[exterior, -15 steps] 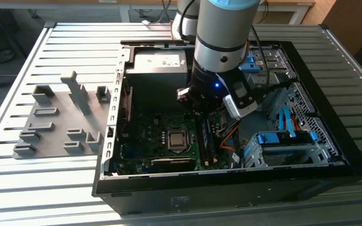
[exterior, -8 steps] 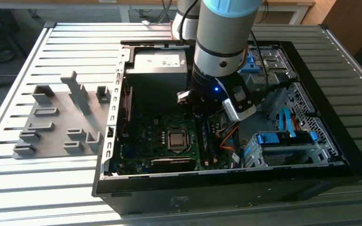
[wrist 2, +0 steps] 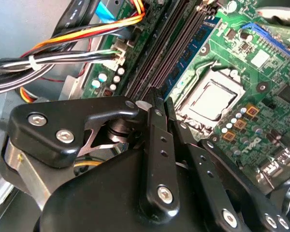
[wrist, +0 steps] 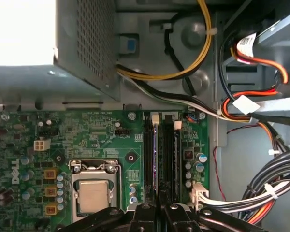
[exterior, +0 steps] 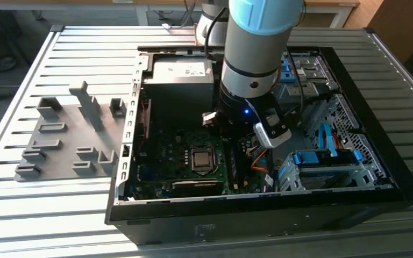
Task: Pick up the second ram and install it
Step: 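Insert the second ram into the second slot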
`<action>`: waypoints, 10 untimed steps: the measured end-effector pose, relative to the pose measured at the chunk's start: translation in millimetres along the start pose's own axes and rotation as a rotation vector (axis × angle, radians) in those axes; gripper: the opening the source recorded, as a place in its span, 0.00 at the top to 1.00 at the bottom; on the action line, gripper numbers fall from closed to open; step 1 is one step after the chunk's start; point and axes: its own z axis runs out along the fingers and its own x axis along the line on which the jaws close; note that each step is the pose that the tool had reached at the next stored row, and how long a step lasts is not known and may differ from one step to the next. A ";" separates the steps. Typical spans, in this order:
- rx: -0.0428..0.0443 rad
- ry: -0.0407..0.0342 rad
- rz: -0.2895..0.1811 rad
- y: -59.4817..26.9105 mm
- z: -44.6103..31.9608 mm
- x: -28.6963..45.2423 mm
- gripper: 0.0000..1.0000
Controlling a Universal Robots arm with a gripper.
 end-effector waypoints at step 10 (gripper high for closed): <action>0.0003 0.0001 0.001 -1.0 7.2 -0.1 0.86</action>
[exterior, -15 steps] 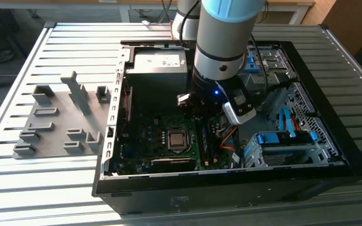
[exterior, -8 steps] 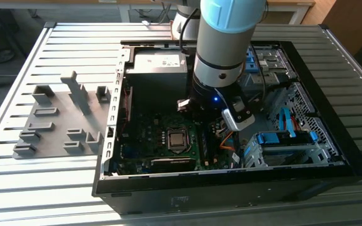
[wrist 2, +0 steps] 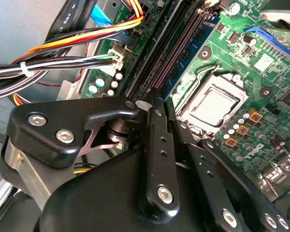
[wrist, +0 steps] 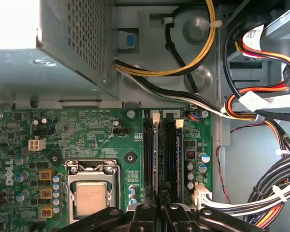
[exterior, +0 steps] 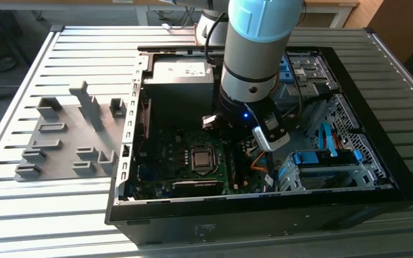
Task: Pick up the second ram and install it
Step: 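Insert the second ram into the second slot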
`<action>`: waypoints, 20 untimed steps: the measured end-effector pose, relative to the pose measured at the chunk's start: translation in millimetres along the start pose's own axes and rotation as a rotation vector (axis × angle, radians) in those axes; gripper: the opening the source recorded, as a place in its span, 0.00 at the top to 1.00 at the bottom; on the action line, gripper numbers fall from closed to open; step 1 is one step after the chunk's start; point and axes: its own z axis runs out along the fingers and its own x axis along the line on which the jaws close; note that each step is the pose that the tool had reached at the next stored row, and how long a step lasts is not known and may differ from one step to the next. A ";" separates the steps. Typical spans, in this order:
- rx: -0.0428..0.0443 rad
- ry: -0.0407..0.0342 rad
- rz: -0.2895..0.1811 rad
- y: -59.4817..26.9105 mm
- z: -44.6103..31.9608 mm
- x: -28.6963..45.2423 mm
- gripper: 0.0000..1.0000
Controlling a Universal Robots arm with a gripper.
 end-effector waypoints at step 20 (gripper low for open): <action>-0.0027 0.0000 -0.003 -6.4 -2.1 -0.8 0.86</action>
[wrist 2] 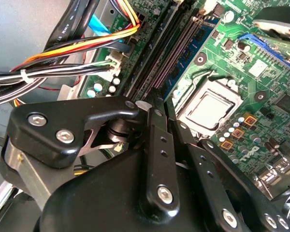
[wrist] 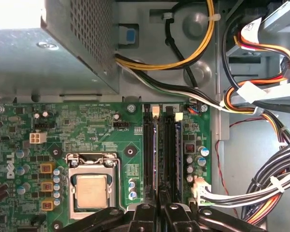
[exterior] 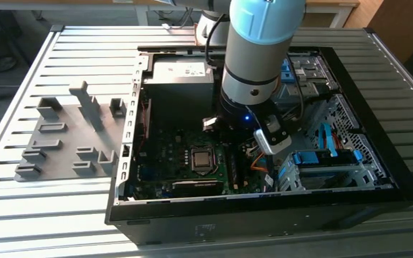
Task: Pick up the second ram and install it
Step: 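Insert the second ram into the second slot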
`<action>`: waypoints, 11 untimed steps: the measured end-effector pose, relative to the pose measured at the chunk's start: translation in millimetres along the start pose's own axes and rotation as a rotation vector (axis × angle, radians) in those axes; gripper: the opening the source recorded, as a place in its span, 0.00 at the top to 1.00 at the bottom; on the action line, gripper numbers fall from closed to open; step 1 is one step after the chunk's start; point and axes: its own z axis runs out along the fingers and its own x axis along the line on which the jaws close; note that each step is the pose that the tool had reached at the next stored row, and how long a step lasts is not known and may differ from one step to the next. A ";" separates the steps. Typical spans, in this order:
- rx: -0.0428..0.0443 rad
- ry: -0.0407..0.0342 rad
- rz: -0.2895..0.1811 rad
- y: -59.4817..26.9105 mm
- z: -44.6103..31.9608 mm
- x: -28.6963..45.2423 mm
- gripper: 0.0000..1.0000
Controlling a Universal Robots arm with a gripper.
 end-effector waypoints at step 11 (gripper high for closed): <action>-0.0029 0.0003 -0.010 0.4 3.0 -1.0 0.86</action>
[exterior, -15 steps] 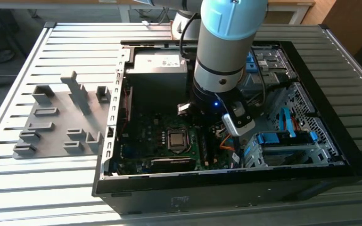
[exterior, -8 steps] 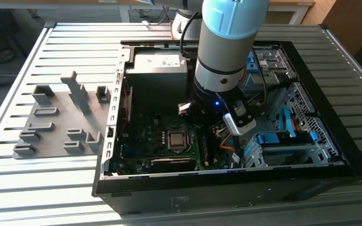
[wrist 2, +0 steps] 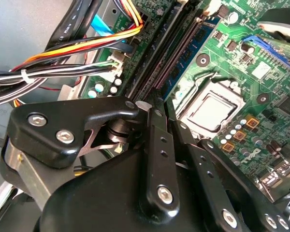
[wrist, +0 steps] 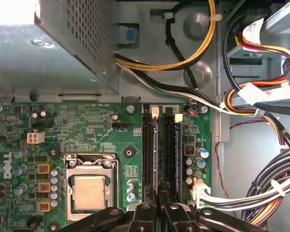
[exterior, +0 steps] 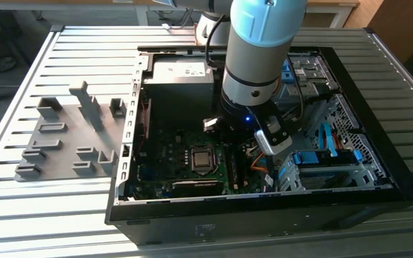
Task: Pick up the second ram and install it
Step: 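Insert the second ram into the second slot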
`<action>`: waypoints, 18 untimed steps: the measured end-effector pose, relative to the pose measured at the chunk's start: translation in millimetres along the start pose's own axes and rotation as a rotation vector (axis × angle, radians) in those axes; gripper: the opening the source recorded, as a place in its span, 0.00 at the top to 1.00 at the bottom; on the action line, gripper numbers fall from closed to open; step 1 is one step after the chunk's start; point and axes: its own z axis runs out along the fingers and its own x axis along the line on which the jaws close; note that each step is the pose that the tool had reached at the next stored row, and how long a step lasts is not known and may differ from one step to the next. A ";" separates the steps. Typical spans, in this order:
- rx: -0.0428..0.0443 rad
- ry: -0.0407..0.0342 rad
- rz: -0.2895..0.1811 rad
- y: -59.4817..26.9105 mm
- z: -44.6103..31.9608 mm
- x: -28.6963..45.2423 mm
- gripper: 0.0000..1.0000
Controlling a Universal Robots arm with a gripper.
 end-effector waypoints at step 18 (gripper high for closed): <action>-0.0005 0.0001 0.000 1.0 4.7 0.0 0.86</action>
